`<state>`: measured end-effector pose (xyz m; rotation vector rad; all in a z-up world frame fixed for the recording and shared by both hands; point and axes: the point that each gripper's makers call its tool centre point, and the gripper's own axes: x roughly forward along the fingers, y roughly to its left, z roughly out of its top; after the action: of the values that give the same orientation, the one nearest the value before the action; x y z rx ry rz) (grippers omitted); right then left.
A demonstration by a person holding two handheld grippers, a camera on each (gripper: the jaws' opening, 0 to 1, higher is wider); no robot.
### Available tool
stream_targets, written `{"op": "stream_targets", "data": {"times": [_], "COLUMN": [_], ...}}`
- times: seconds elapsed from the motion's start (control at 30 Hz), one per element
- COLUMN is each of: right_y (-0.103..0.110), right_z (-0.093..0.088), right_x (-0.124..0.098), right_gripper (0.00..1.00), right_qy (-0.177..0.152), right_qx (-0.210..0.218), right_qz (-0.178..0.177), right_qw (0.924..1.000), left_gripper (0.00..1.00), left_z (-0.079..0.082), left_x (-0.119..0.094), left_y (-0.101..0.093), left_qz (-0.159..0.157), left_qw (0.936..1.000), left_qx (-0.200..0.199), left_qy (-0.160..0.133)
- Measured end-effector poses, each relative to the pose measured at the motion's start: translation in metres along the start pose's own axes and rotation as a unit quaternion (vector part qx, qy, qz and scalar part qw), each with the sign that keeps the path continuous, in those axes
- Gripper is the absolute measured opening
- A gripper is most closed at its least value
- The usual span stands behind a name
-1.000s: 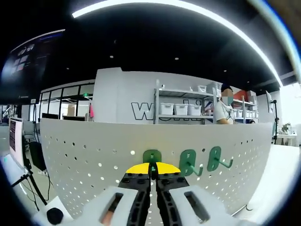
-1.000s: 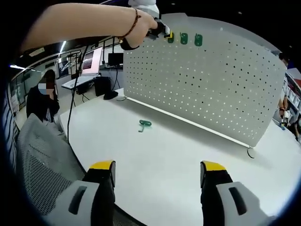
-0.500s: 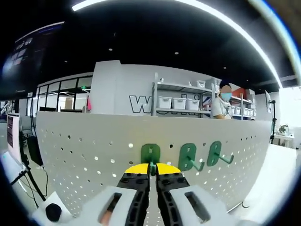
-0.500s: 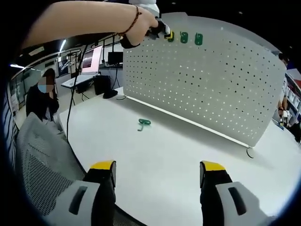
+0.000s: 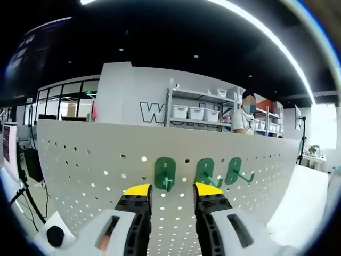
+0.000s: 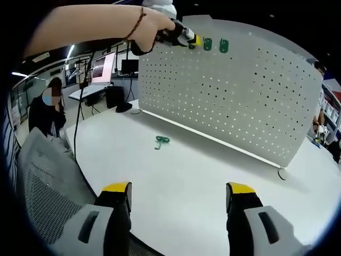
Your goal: Insert the hook assembly into the mounting plate slot until the hook locks in place.
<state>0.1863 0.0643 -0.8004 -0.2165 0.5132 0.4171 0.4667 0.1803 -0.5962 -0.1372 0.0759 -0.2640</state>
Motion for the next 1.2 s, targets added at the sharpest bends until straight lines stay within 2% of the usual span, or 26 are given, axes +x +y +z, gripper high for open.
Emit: {"op": "stream_targets", "data": {"times": [0.33,0.43,0.67,0.87,1.07,1.2], "right_y": [-0.002,-0.004,-0.003,-0.003,-0.002,0.0], "right_z": [0.002,0.002,0.003,0.004,0.003,0.002], "right_x": [-0.001,-0.001,-0.002,-0.003,-0.003,-0.003], "right_gripper": [0.69,0.69,0.7,0.7,0.69,0.69], "right_qy": [-0.004,-0.005,-0.007,-0.008,-0.007,-0.004], "right_qx": [0.002,0.001,0.001,0.0,-0.005,-0.009], "right_qz": [-0.005,-0.008,-0.007,-0.008,-0.007,-0.004], "right_qw": [1.0,1.0,0.9999,0.9999,0.9999,0.9999], "left_gripper": [0.53,0.58,0.63,0.66,0.71,0.74], "left_z": [-0.015,-0.022,-0.041,-0.068,-0.093,-0.097], "left_x": [-0.031,-0.046,-0.084,-0.12,-0.148,-0.161], "left_y": [0.013,0.016,0.027,0.033,0.031,0.028], "left_qz": [-0.015,-0.025,-0.04,-0.048,-0.057,-0.062], "left_qw": [0.9993,0.9986,0.9959,0.9916,0.986,0.9844], "left_qx": [-0.009,-0.005,-0.007,-0.008,-0.02,-0.022], "left_qy": [0.032,0.046,0.081,0.12,0.155,0.163]}}
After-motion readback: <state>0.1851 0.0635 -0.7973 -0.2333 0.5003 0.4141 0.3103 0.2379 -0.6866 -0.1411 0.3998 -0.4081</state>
